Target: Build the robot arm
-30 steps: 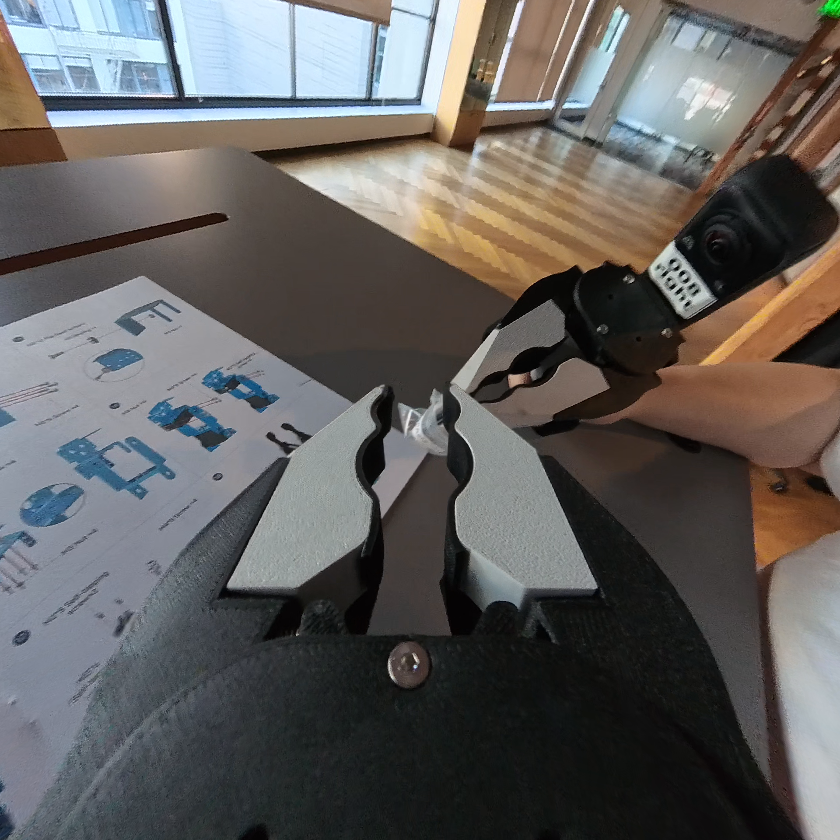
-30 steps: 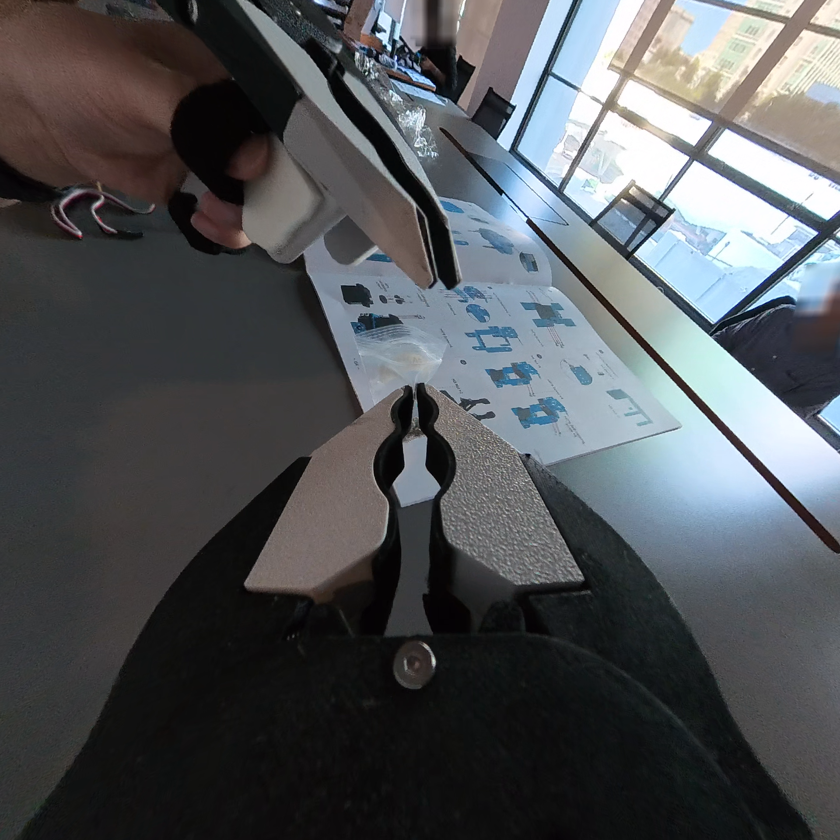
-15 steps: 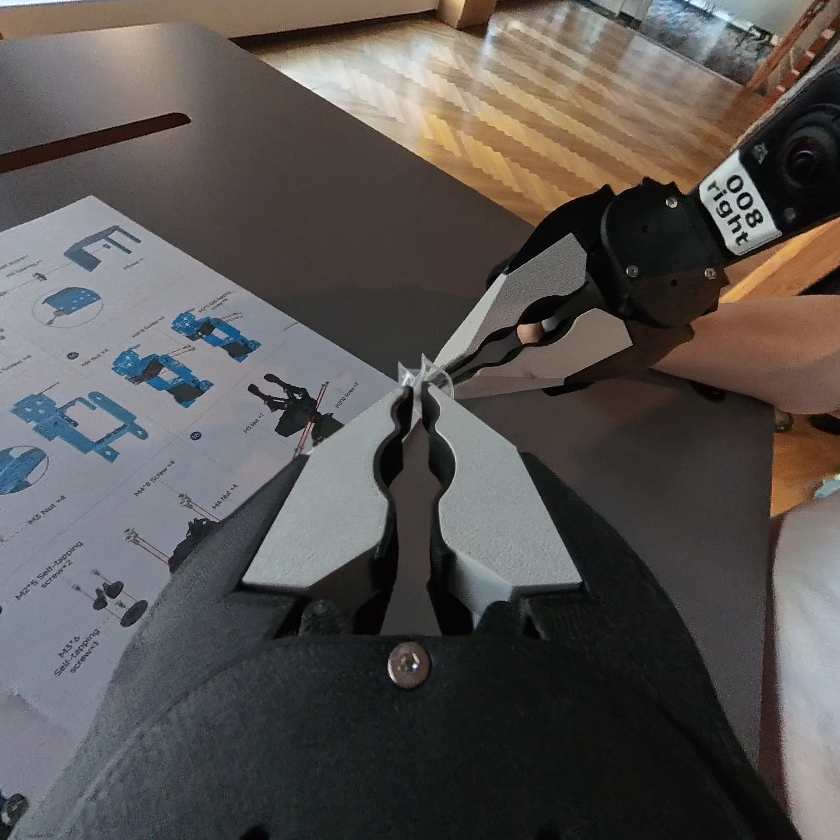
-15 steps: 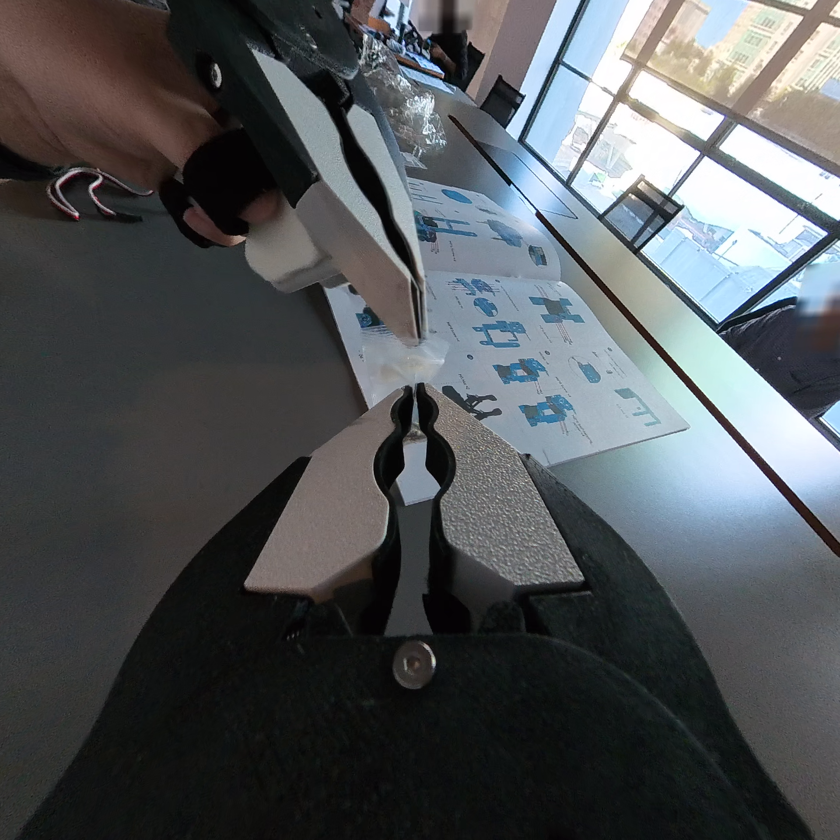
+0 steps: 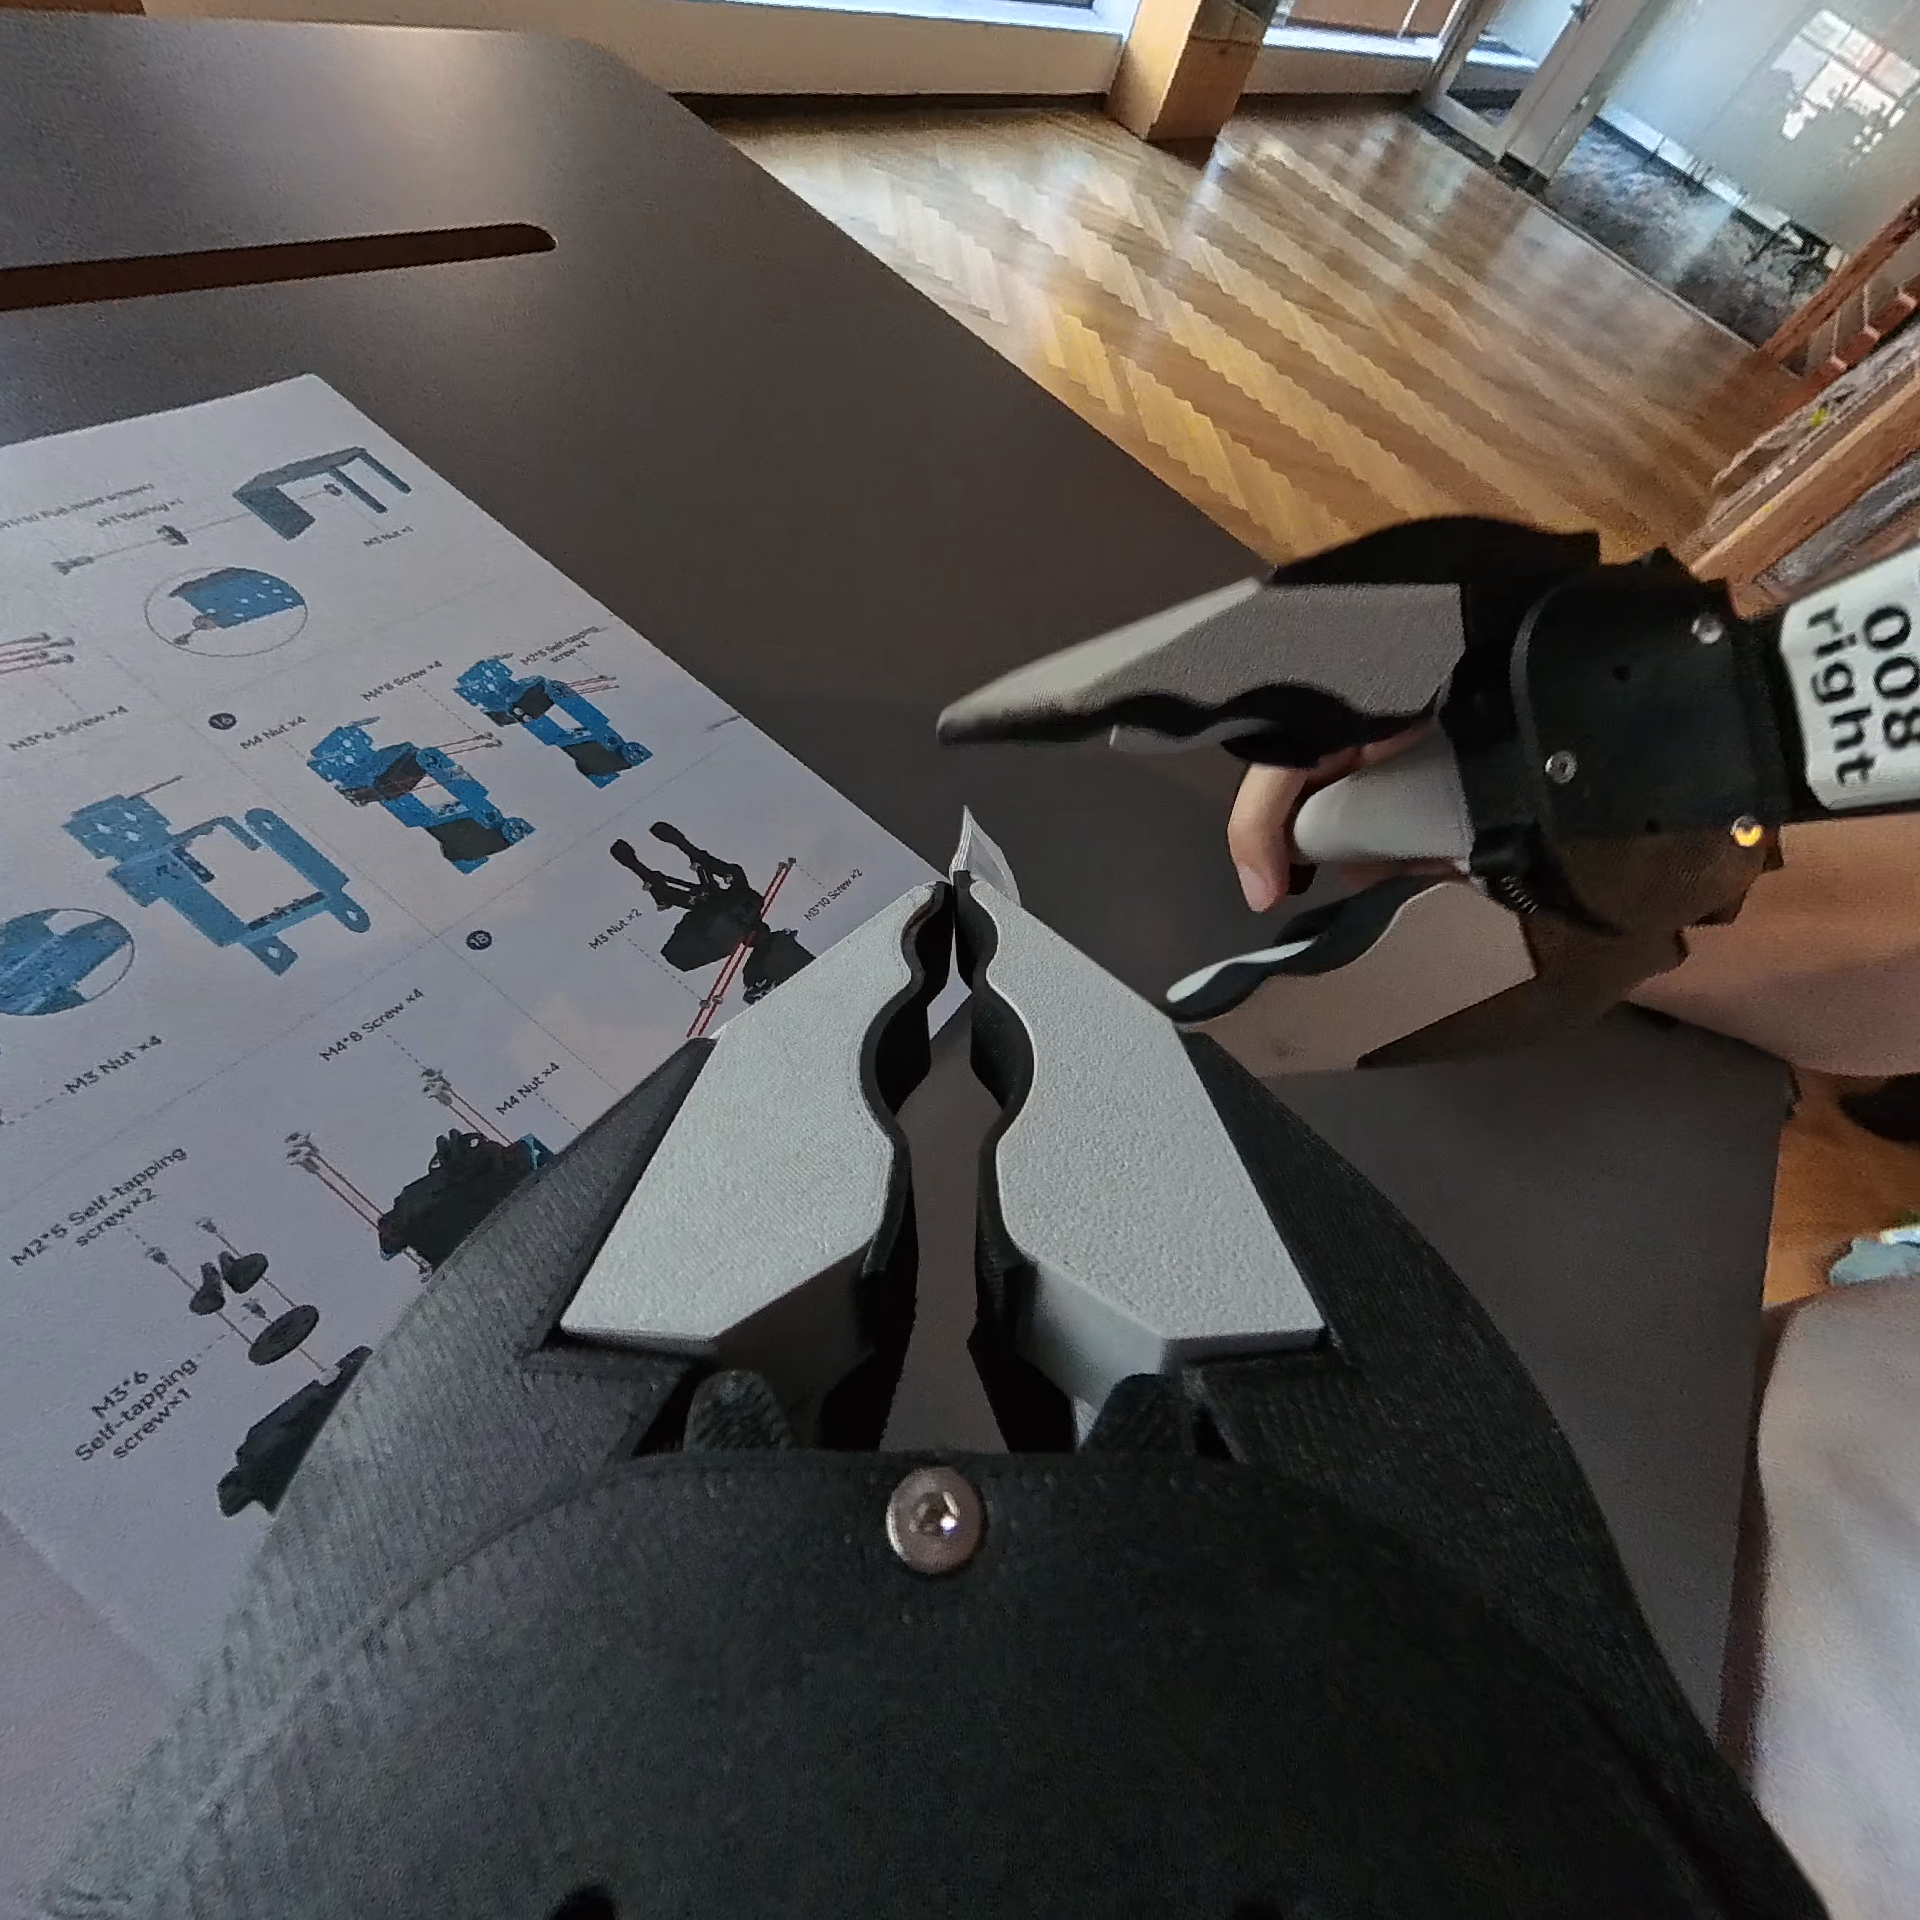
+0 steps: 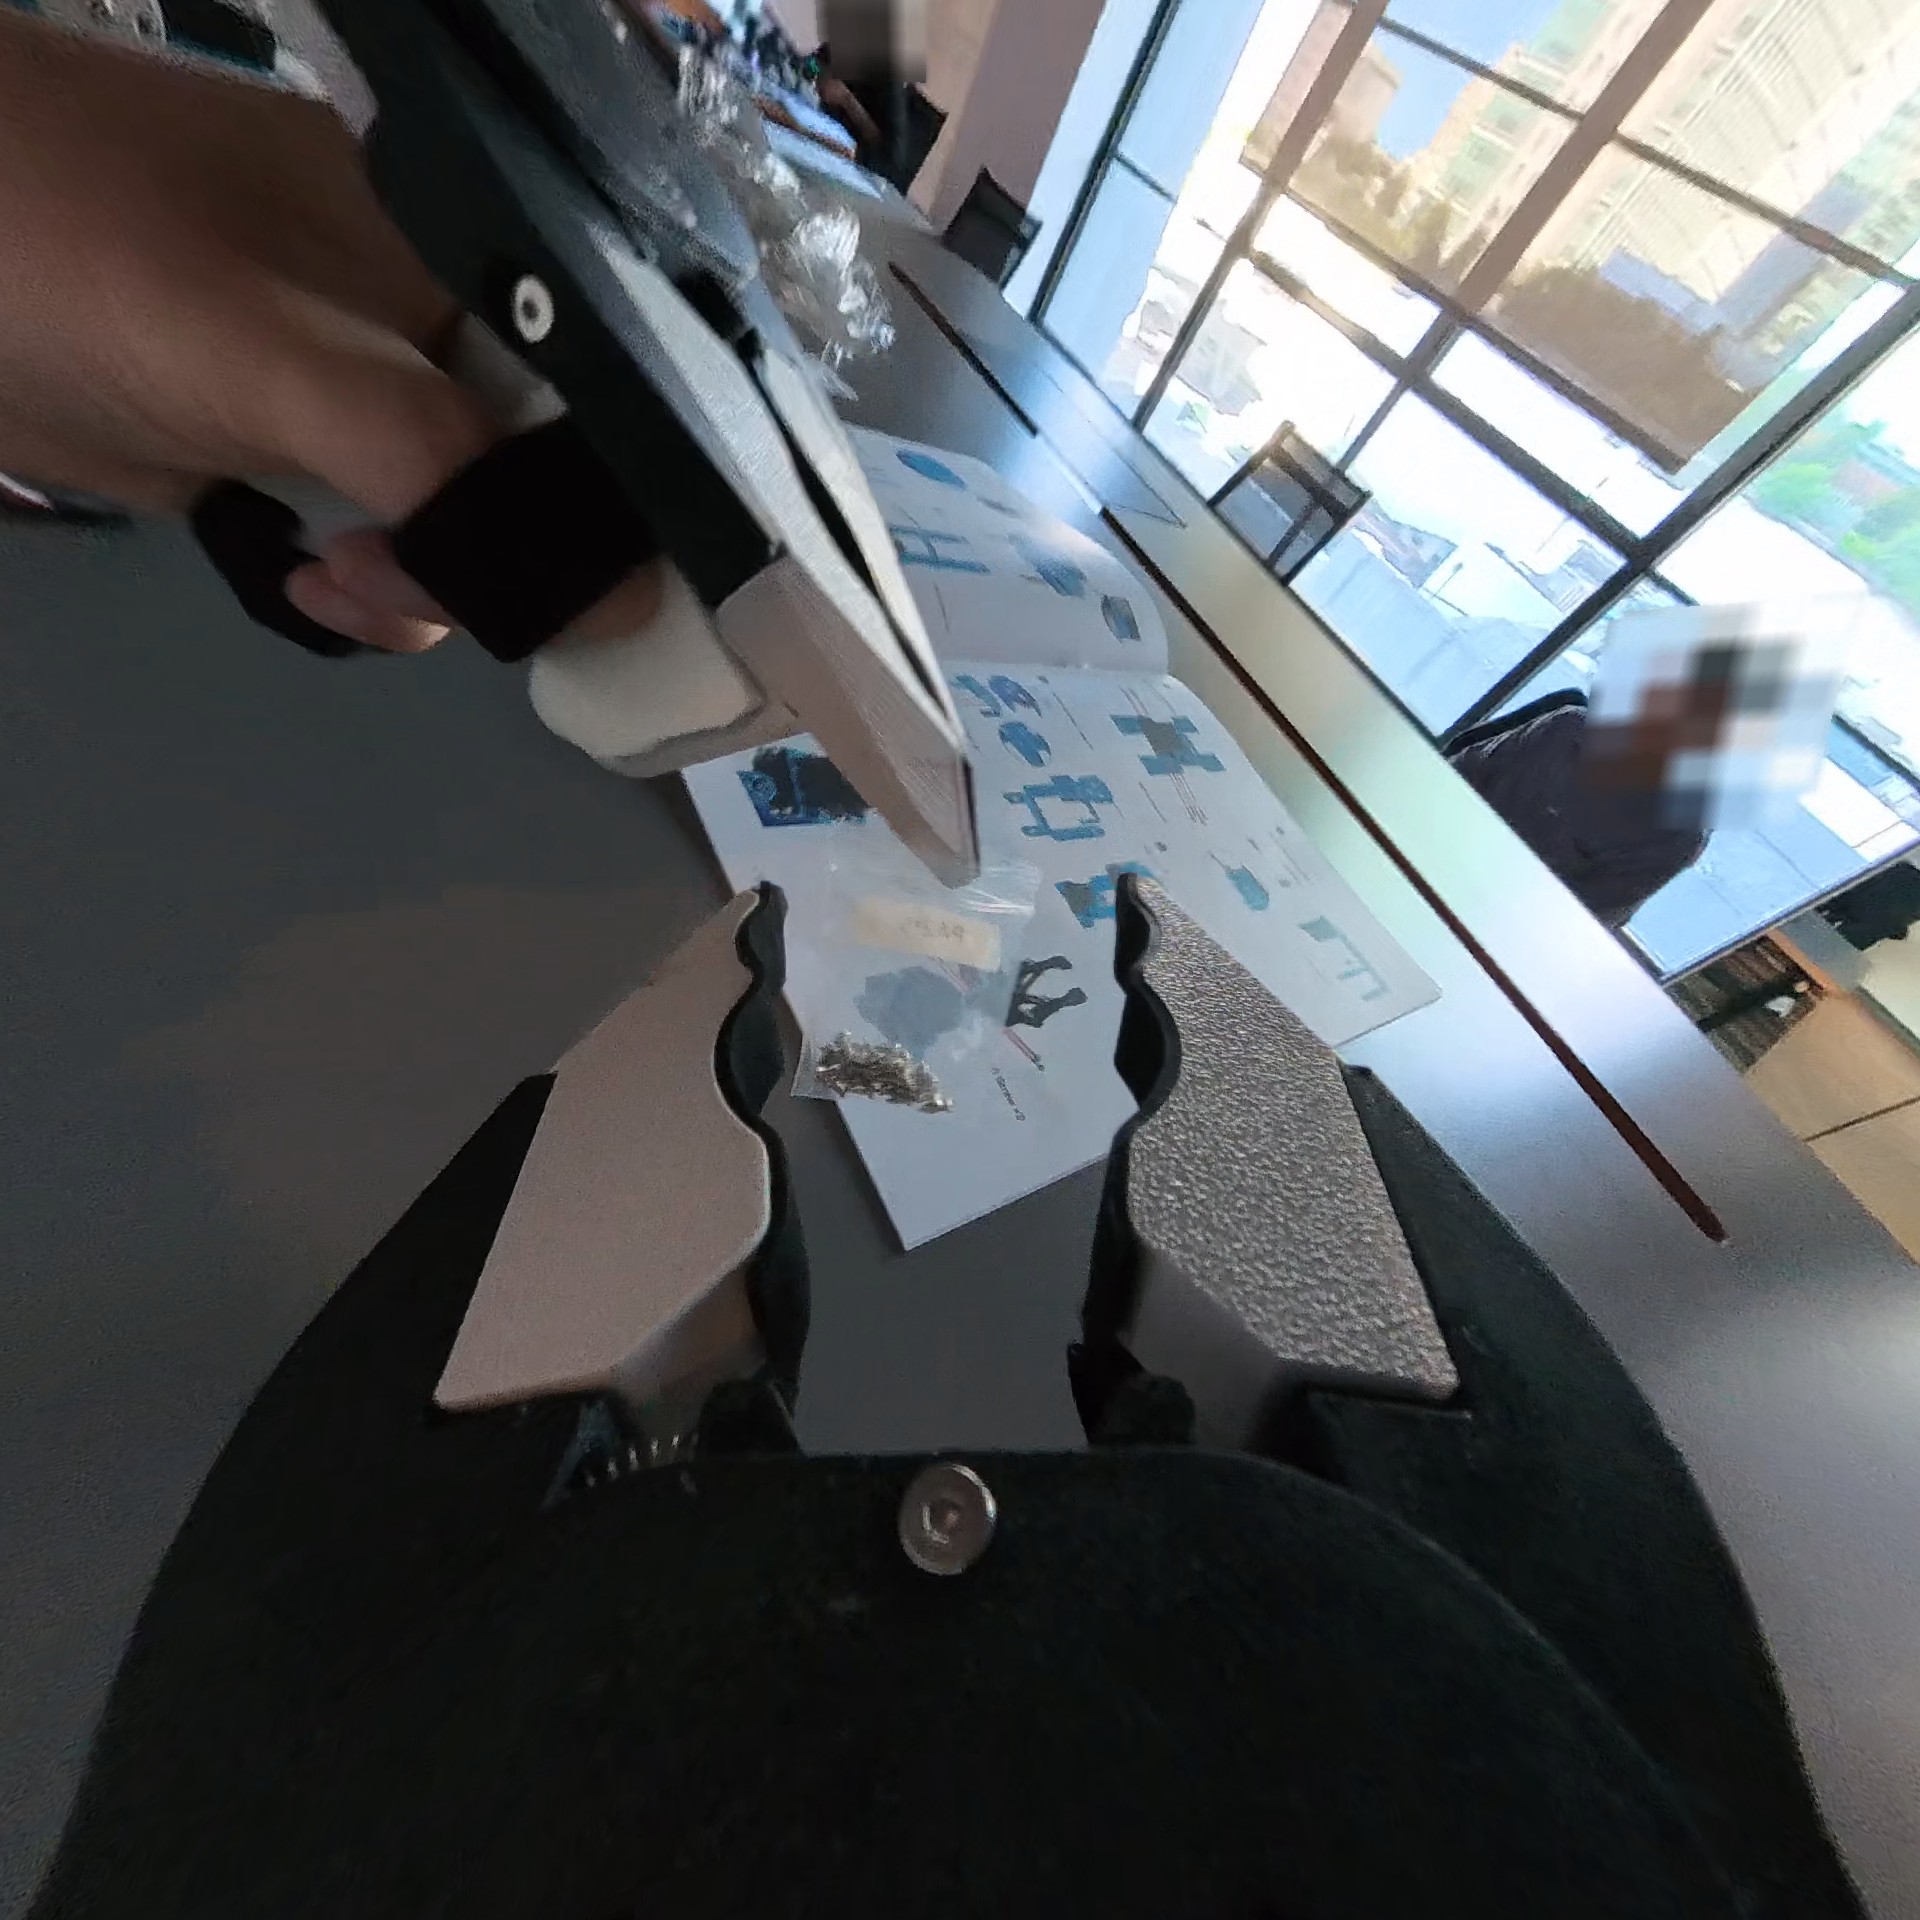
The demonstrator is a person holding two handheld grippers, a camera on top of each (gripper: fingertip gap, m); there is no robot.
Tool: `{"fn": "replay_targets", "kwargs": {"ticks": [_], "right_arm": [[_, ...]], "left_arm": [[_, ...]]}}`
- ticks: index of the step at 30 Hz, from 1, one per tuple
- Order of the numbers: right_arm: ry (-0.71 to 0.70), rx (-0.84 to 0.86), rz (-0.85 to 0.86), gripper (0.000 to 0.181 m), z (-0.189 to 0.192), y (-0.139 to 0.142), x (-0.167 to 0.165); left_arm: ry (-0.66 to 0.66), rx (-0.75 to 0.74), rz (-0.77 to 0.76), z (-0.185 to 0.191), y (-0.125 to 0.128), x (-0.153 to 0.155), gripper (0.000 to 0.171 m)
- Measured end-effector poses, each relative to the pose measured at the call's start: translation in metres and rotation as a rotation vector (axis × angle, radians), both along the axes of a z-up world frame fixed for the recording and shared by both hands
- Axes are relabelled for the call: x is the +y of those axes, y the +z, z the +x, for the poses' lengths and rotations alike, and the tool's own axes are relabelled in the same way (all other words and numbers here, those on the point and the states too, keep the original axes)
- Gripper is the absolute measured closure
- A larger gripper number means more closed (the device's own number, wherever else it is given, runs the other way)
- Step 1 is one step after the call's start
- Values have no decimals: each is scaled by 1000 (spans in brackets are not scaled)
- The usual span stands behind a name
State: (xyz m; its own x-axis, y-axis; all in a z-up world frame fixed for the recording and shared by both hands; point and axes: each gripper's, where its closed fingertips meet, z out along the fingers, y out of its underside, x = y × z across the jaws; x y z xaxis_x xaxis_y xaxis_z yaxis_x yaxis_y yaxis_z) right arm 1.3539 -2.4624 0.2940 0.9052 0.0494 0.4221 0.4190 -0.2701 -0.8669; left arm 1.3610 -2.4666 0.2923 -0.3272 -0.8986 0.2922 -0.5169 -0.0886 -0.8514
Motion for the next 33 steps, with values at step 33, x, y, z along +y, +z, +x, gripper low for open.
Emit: {"fn": "replay_targets", "kwargs": {"ticks": [33], "right_arm": [[-13, 129, -294, 156, 49, -30, -18]], "left_arm": [[57, 23, 33, -11, -16, -23, 120]]}}
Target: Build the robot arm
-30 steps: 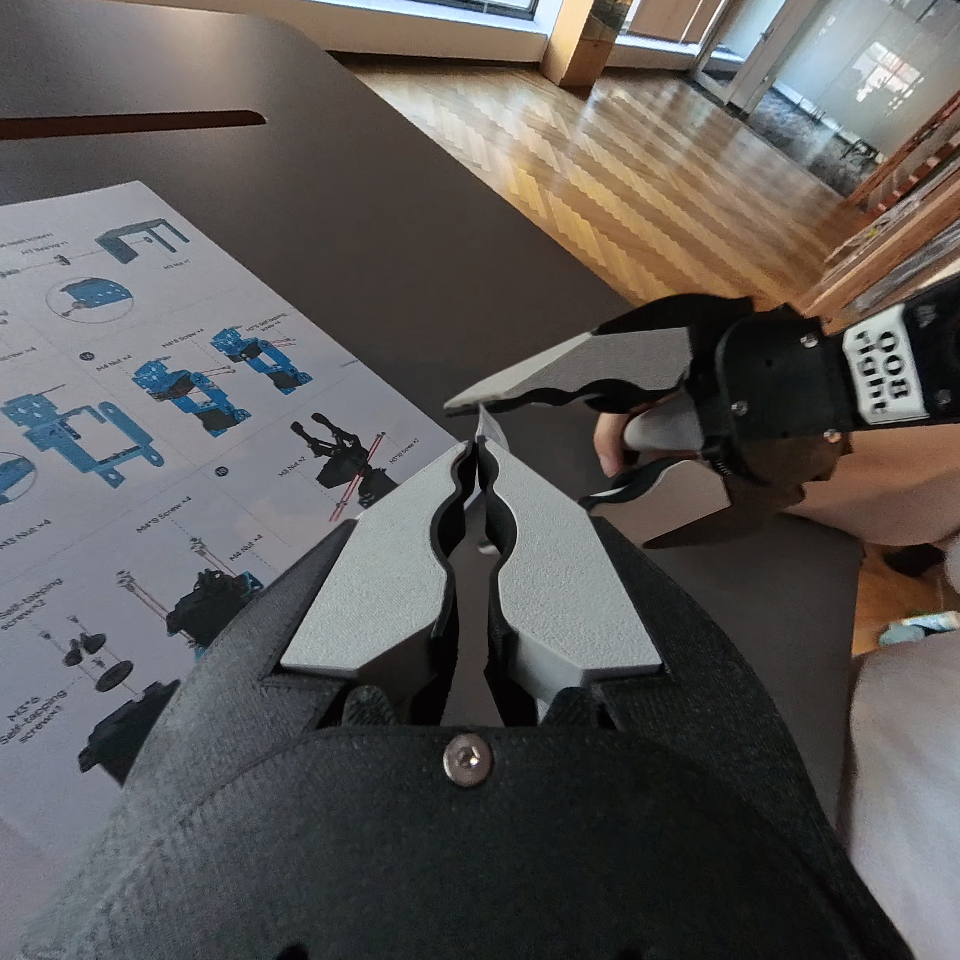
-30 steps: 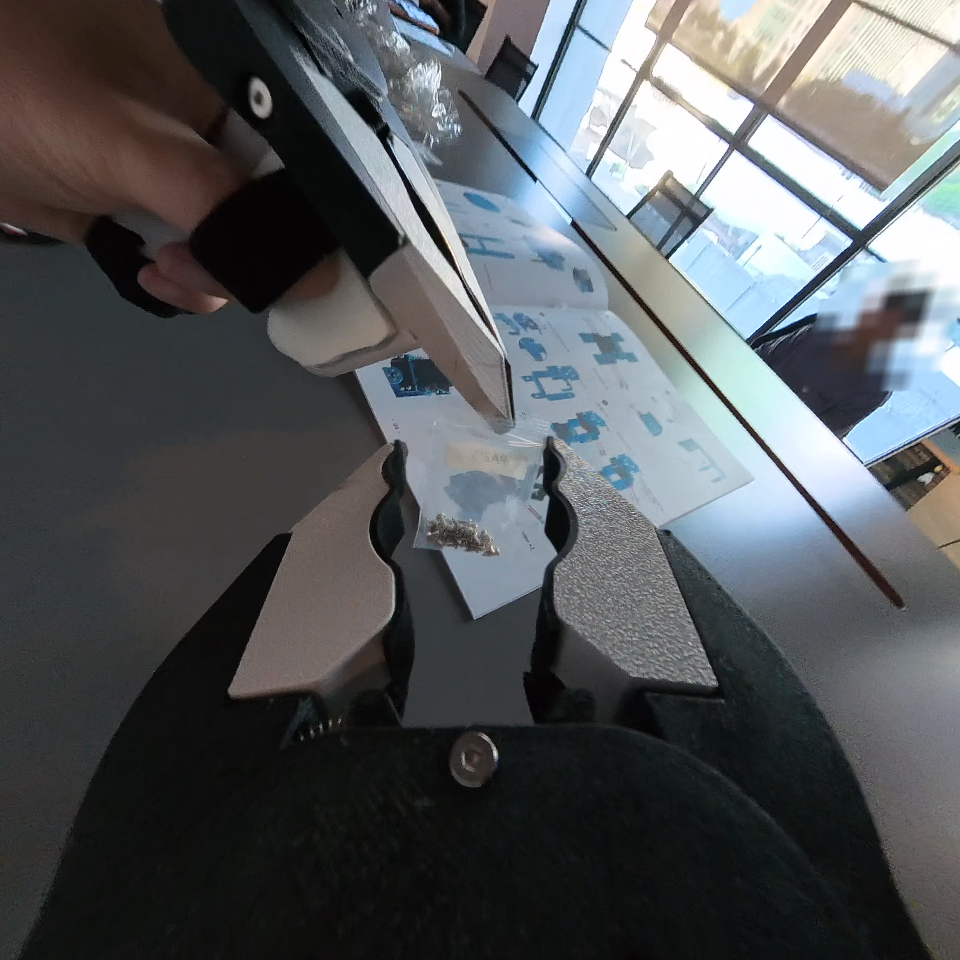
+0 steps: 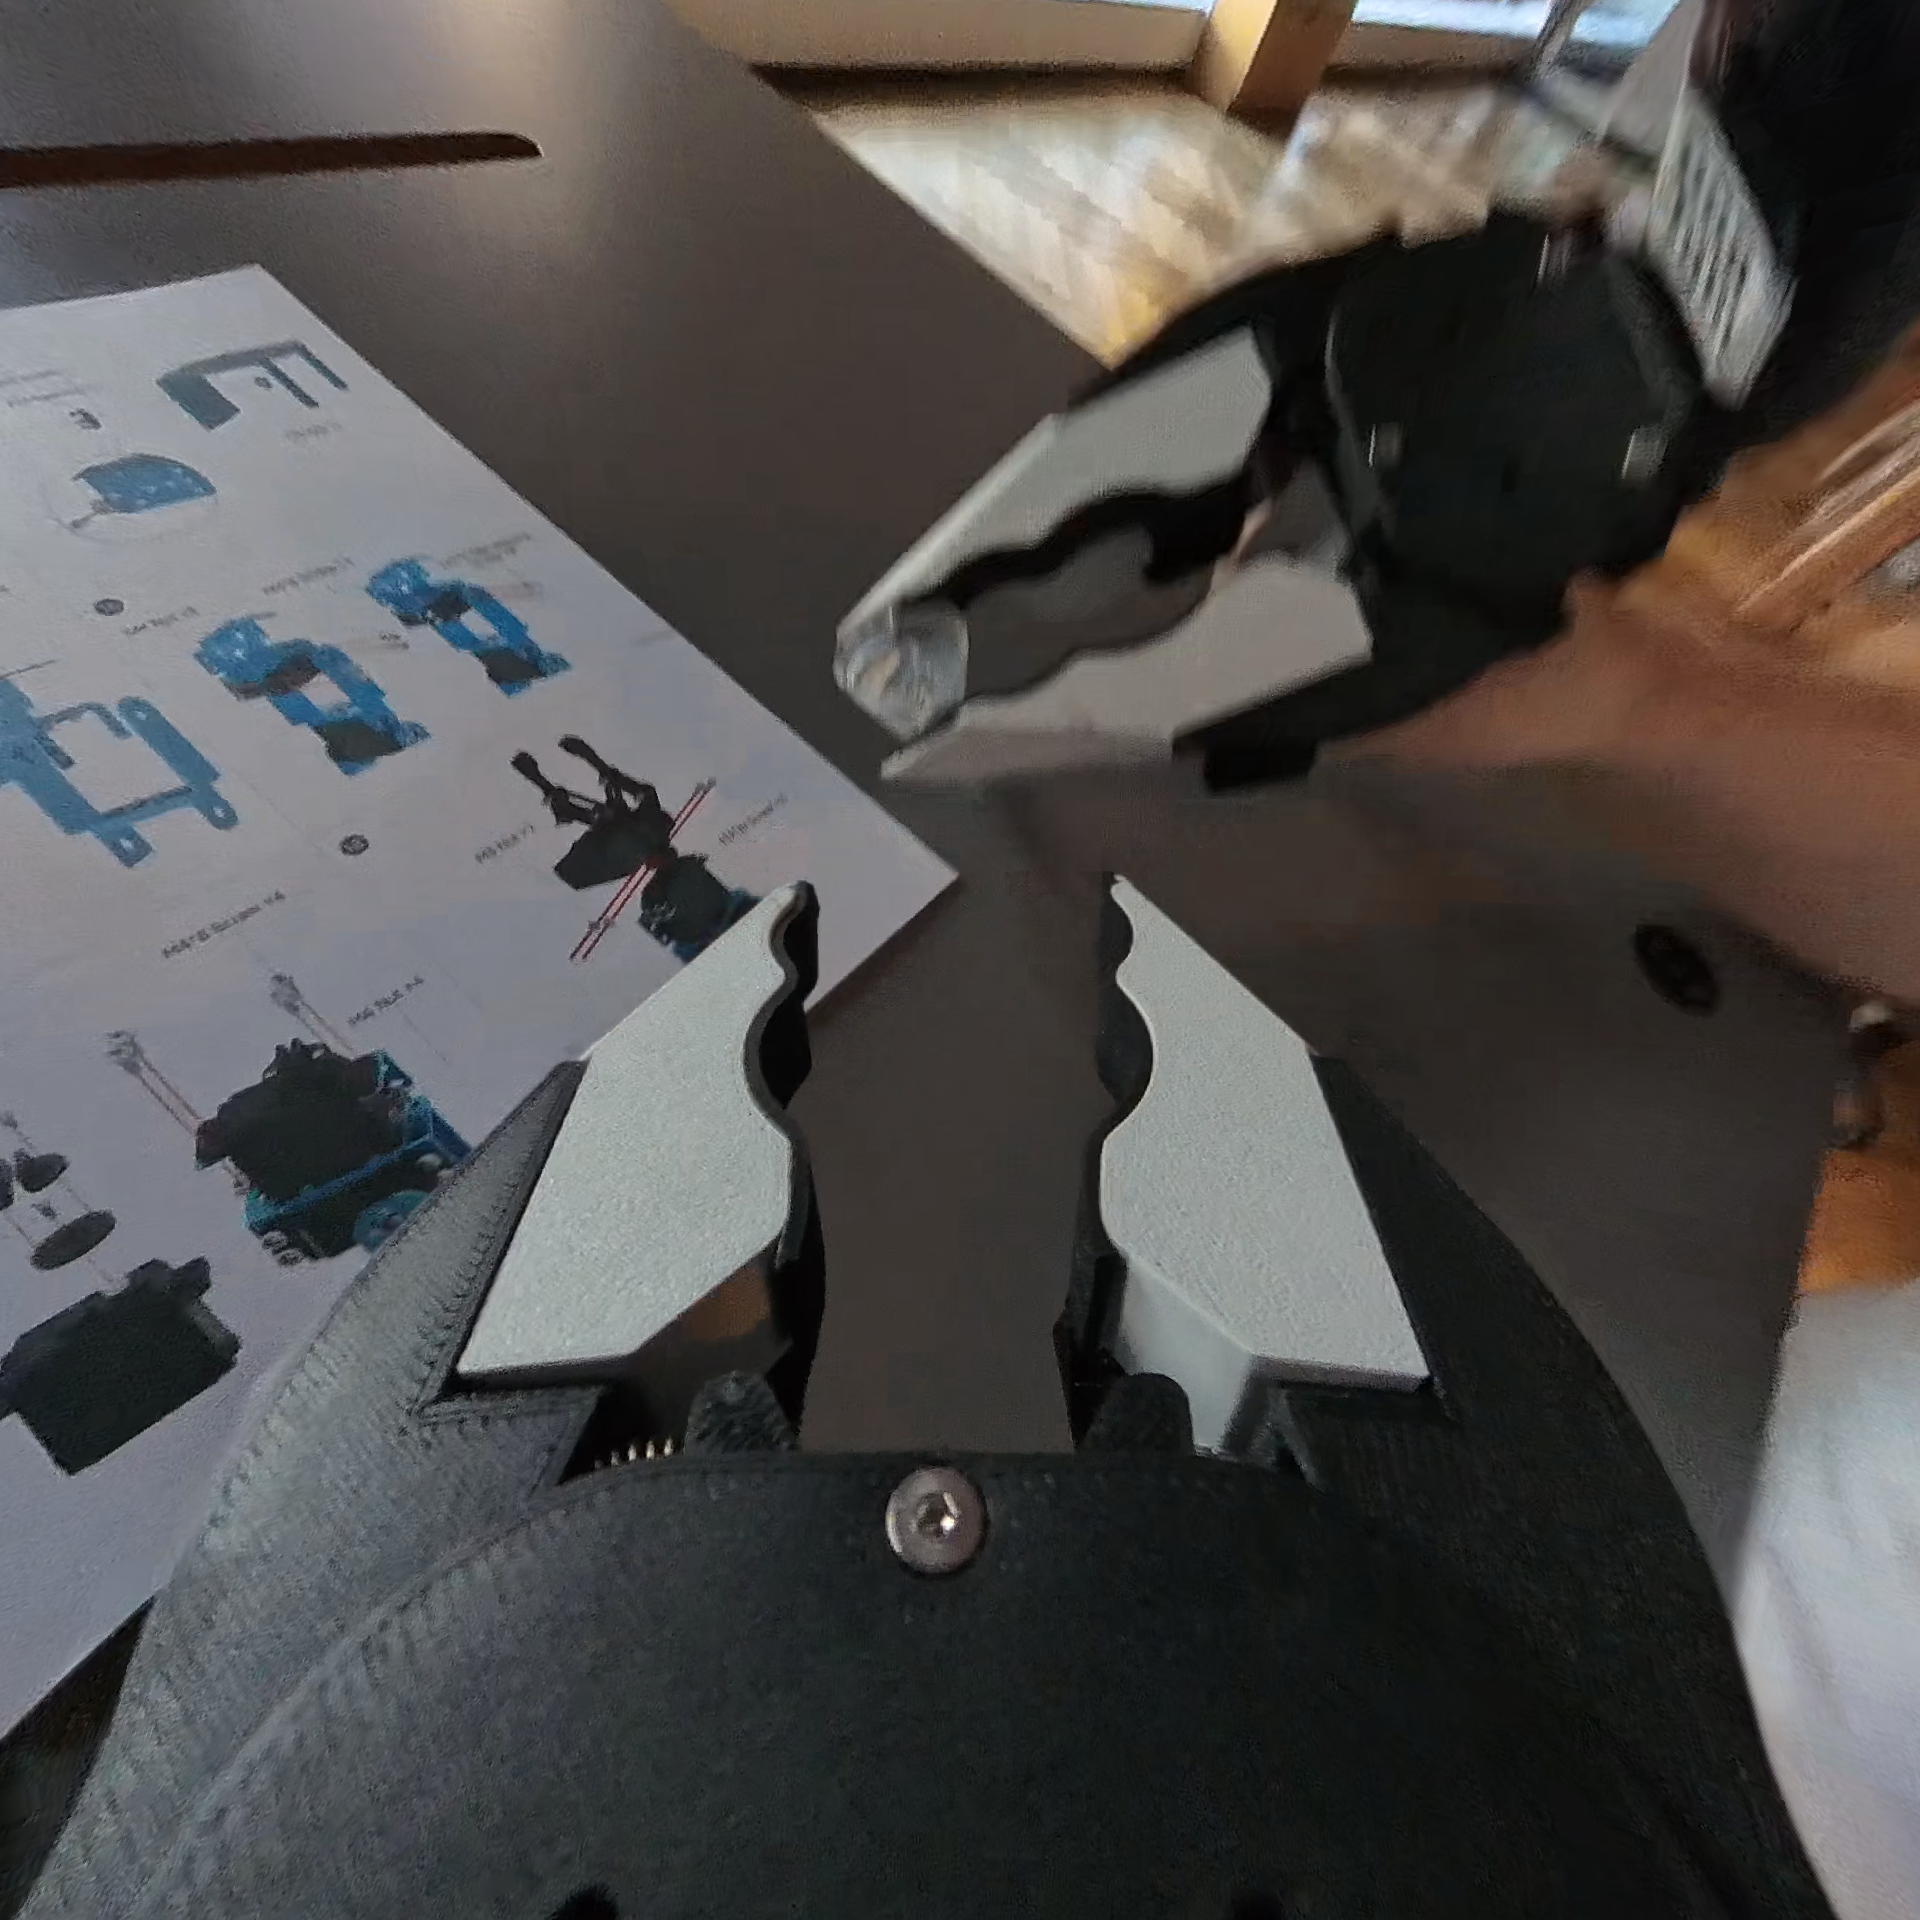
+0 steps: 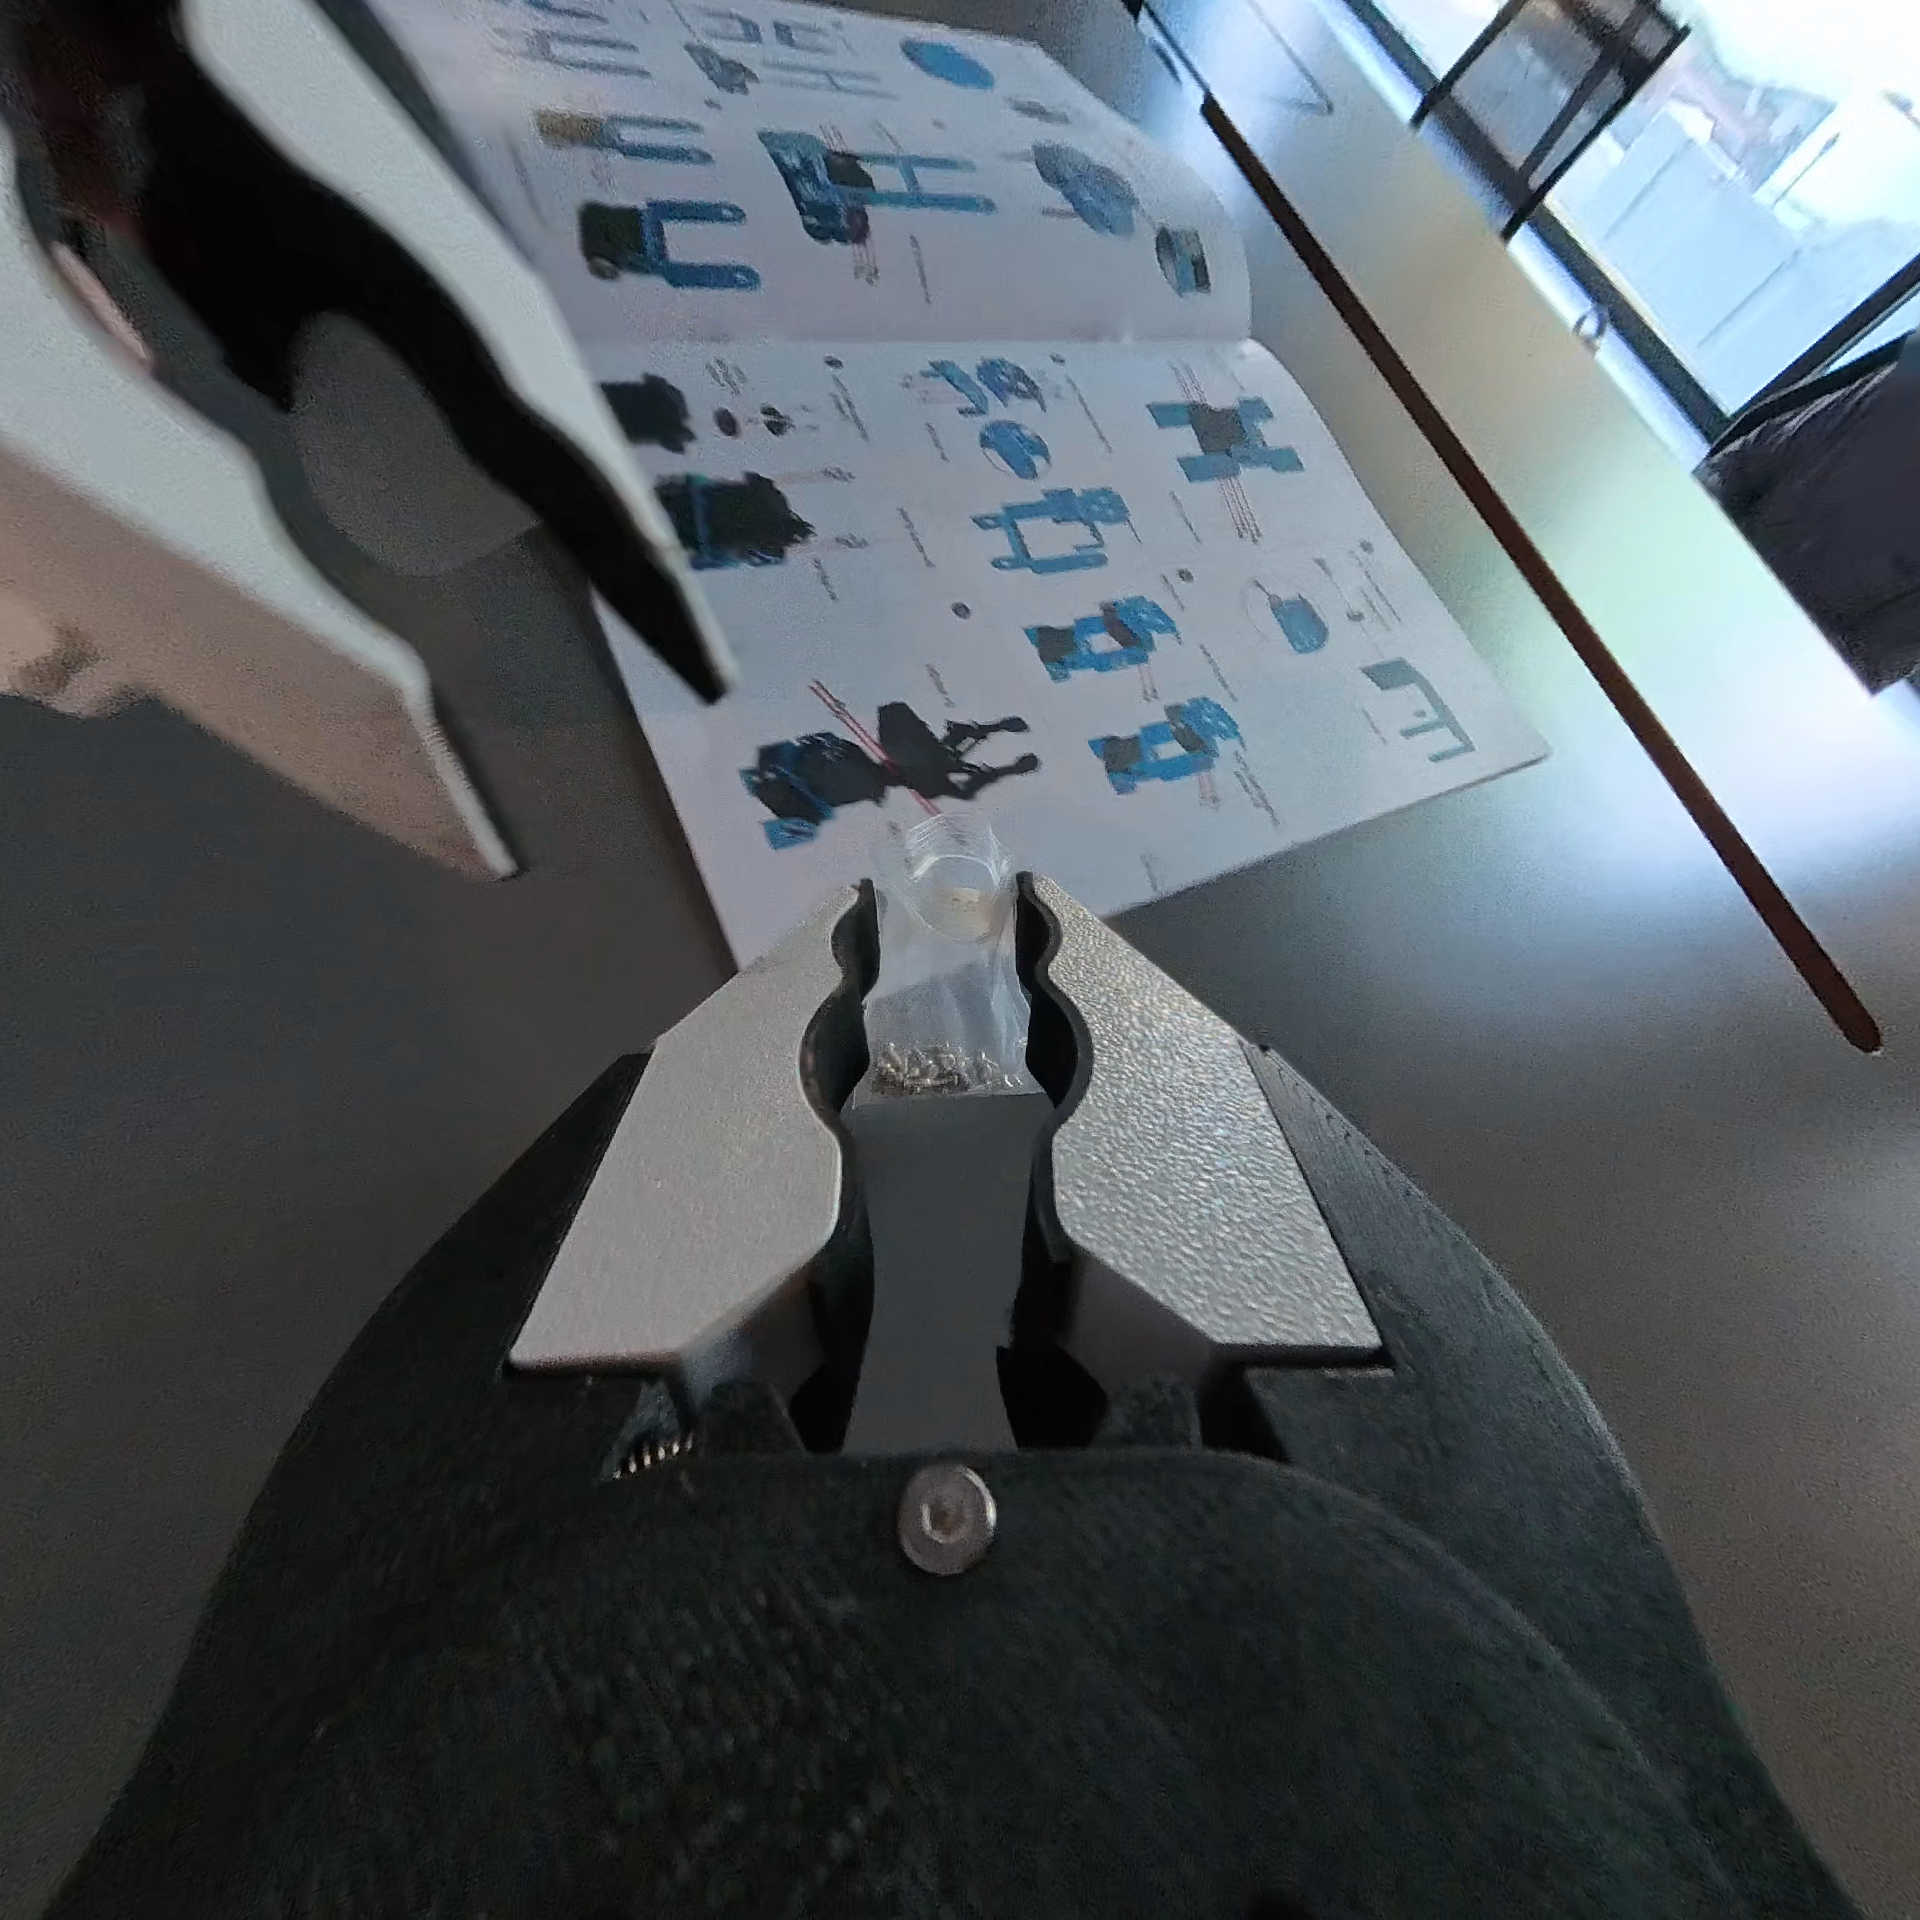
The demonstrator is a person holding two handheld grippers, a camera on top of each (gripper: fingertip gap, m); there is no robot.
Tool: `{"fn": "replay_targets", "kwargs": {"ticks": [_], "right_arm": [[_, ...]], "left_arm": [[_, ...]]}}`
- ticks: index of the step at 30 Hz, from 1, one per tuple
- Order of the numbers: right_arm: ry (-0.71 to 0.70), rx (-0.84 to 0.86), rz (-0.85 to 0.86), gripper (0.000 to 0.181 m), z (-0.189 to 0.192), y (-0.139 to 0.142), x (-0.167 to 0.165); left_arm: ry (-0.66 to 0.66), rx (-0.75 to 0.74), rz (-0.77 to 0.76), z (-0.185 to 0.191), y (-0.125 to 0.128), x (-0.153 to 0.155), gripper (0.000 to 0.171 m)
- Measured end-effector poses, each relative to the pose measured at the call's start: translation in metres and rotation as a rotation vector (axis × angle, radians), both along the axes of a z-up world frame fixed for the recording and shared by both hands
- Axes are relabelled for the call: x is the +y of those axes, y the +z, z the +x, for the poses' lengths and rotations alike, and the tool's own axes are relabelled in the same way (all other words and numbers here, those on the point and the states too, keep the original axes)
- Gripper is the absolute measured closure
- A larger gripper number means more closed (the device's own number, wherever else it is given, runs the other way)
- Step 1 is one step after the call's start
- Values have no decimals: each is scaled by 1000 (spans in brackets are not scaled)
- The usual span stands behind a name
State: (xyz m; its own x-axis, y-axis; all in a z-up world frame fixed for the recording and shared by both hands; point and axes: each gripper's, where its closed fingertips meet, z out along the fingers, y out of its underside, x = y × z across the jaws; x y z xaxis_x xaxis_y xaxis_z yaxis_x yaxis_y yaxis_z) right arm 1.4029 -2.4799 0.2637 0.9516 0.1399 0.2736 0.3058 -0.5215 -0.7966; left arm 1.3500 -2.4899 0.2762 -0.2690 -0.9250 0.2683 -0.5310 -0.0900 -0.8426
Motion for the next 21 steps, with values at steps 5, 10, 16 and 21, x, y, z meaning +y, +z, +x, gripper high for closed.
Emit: {"fn": "replay_targets", "kwargs": {"ticks": [5, 10, 16, 21], "right_arm": [[28, 90, -52, 156, 19, 1, 17], [68, 132, -89, 156, 30, -2, 49], [182, 140, -149, 156, 26, 0, 78], [209, 200, -227, 157, 21, -16, 81]], "left_arm": [[-67, 51, 59, -3, -28, -9, 123], [-115, 31, 52, -2, -25, -18, 120], [-132, 4, 88, -10, -23, -20, 119], [-139, 86, 68, -14, -33, -15, 115]]}}
